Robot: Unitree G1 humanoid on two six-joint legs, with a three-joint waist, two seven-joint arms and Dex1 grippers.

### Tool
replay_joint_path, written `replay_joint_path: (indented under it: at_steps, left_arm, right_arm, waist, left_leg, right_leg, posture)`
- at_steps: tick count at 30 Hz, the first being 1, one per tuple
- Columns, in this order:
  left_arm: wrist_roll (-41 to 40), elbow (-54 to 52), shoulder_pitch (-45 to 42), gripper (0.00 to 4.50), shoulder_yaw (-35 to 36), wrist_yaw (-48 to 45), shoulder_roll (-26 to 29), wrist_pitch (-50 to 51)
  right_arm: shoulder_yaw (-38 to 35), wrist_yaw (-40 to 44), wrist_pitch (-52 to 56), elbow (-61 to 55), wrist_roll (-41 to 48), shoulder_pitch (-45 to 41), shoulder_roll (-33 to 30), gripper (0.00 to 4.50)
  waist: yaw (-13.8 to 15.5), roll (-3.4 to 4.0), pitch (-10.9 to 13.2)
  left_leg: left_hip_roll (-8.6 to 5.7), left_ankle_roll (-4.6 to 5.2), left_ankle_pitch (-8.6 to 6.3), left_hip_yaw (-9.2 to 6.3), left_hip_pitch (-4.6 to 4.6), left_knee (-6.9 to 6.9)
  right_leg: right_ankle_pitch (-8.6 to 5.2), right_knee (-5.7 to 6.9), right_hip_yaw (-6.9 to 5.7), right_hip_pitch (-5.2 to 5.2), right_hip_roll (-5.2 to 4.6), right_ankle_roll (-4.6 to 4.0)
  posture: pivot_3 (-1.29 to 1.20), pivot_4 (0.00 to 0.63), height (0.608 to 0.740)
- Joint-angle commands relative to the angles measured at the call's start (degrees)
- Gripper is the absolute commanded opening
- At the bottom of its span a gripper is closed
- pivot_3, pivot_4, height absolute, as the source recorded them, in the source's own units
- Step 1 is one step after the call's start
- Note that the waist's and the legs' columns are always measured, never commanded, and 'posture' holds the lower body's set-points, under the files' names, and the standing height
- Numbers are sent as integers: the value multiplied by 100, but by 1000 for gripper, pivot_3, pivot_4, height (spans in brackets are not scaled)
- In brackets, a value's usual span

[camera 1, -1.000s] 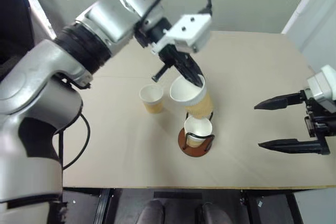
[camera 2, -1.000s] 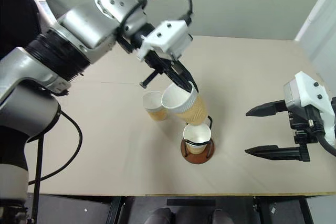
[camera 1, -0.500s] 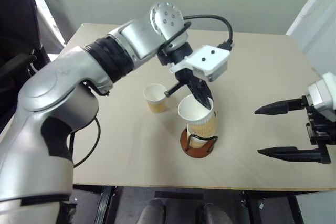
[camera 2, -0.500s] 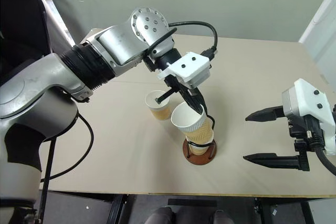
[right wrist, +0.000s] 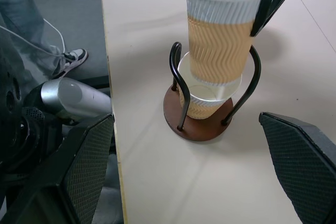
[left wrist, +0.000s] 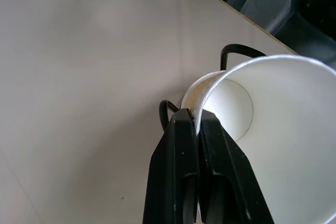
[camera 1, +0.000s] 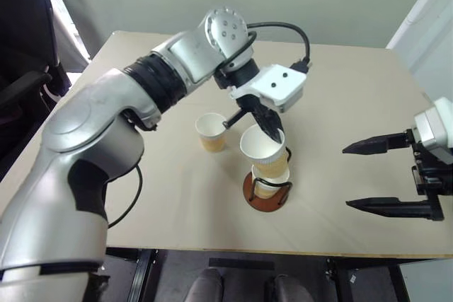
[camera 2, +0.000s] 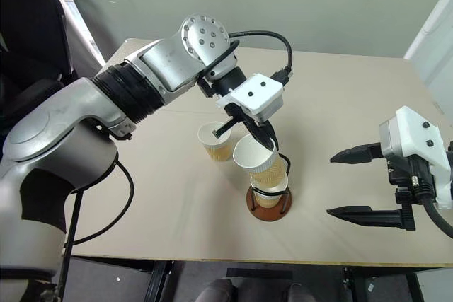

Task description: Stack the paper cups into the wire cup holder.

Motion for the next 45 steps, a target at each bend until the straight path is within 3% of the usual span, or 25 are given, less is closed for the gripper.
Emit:
replay_joint_path:
  at_steps: [1, 6, 8, 11, 18, 21, 23, 27, 31, 38, 45]
  left_arm:
    - [-19, -154, -41, 17, 266, -193, 10, -53]
    - [-86, -331, -12, 17, 269, -193, 86, -20]
    - [56, -182, 37, 417, 411, -193, -31, -85]
    - [214, -98, 95, 1299, 494, -193, -103, -132]
    - [581, 93, 254, 3867, 988, -193, -228, -144]
    - [727, 285, 298, 3867, 1435, -193, -217, 23]
    - [934, 945, 221, 3867, 2073, -193, -212, 274]
    - [2287, 2242, 349, 3867, 2403, 285, 226, -57]
    - [3149, 2936, 500, 3867, 2738, 621, 511, 46]
    - [3975, 3346, 675, 3867, 3348, 966, 221, 203]
    - [4532, 3451, 910, 3867, 3697, 976, 20, 296]
  right_arm:
    - [-140, -15, -93, -34, 53, -19, -59, 4500]
    - [-133, -14, -108, -31, 38, -10, -74, 4500]
    - [-144, -10, -114, -23, 10, 13, -77, 4500]
    - [-156, -5, -128, -18, -9, 33, -87, 4500]
    - [-71, 6, -206, 36, -46, -4, -123, 4500]
    - [-42, -4, -231, 55, -46, -25, -145, 4500]
    - [-60, 0, -238, 61, -47, -13, -152, 4500]
    - [-12, -21, -279, 65, -65, 4, -146, 4500]
    - [181, -7, -425, 128, -157, -18, -124, 4500]
    - [545, 29, -709, 274, -286, -190, -146, 4500]
    - [538, 11, -642, 220, -267, -177, -186, 4500]
  waist:
    - [2, 0, 0]
    - [2, 0, 0]
    - [2, 1, 0]
    - [3, 1, 0]
    - [4, 1, -1]
    - [5, 1, -1]
    - [3, 3, -1]
    - [-52, 16, -9]
    - [-94, 15, -8]
    - [70, -2, -5]
    - [22, -4, -5]
  left_leg:
    - [0, 1, -1, -2, -2, 5]
    - [-4, 6, -4, -3, -4, 14]
    - [-3, 6, -4, -4, -3, 15]
    - [-4, 7, -4, -4, -3, 19]
    - [-6, 7, -4, -3, -1, 21]
    - [-7, 7, -4, -2, -2, 22]
    - [-7, 7, -4, 1, -2, 22]
    - [-4, 7, -4, 5, 7, 18]
    - [-6, 8, -4, 2, 9, 17]
    - [-41, 17, 0, -21, -8, 24]
    - [-50, 30, 1, 5, -6, 19]
  right_leg:
    - [0, 0, 0, 0, -1, 1]
    - [2, -1, 0, 4, -1, 5]
    - [3, 0, 0, 5, -2, 5]
    - [4, 1, 0, 7, -2, 7]
    - [5, 1, 1, 9, -2, 10]
    - [5, 0, 1, 9, -3, 11]
    - [4, 1, 2, 9, -2, 12]
    - [2, -4, 9, 6, 0, 15]
    - [-3, -6, 16, 2, 1, 20]
    - [-9, -15, -7, -2, -22, 28]
    - [-19, -2, 1, -8, -49, 44]
  posture:
    - [0, 150, 740]
    - [0, 150, 740]
    - [0, 150, 740]
    - [0, 150, 740]
    - [0, 150, 740]
    - [0, 150, 740]
    - [0, 150, 740]
    - [0, 150, 740]
    - [0, 150, 740]
    - [0, 150, 740]
    - [0, 150, 740]
